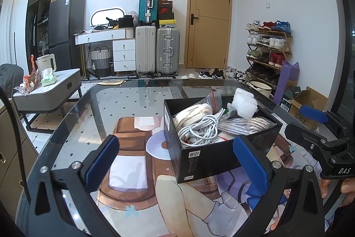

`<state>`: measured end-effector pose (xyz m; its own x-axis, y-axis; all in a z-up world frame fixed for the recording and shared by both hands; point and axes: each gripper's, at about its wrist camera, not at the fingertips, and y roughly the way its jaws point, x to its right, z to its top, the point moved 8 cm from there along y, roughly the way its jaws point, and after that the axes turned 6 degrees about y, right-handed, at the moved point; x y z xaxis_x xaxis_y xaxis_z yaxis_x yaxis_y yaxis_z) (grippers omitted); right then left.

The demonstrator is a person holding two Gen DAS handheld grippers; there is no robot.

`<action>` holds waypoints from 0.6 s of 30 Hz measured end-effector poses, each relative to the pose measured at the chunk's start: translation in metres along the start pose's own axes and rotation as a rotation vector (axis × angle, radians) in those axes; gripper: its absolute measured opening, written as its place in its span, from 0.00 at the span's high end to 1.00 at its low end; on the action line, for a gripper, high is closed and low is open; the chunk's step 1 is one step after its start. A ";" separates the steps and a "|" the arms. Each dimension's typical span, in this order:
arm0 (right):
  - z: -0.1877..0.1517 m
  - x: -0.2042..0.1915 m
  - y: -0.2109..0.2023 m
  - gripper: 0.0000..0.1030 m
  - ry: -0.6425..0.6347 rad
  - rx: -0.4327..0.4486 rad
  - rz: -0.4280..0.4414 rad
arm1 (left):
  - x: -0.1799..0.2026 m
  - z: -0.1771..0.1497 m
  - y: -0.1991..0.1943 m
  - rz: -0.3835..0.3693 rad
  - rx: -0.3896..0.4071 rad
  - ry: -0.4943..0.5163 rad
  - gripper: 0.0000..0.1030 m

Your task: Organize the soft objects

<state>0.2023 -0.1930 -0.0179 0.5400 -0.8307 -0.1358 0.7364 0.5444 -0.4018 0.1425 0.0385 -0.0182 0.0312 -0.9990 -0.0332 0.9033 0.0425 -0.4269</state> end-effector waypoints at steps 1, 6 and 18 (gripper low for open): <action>0.000 0.000 0.000 0.01 0.000 0.000 0.000 | 0.000 0.000 0.000 0.000 0.000 0.000 0.00; 0.000 0.000 0.000 0.01 0.001 0.001 0.001 | 0.000 0.000 0.000 0.001 -0.002 0.003 0.00; -0.001 0.000 -0.001 0.01 -0.001 -0.004 -0.001 | -0.001 0.000 0.000 0.005 0.002 0.009 0.00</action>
<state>0.2016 -0.1937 -0.0188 0.5397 -0.8310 -0.1350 0.7349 0.5433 -0.4059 0.1423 0.0392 -0.0178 0.0319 -0.9985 -0.0436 0.9041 0.0474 -0.4247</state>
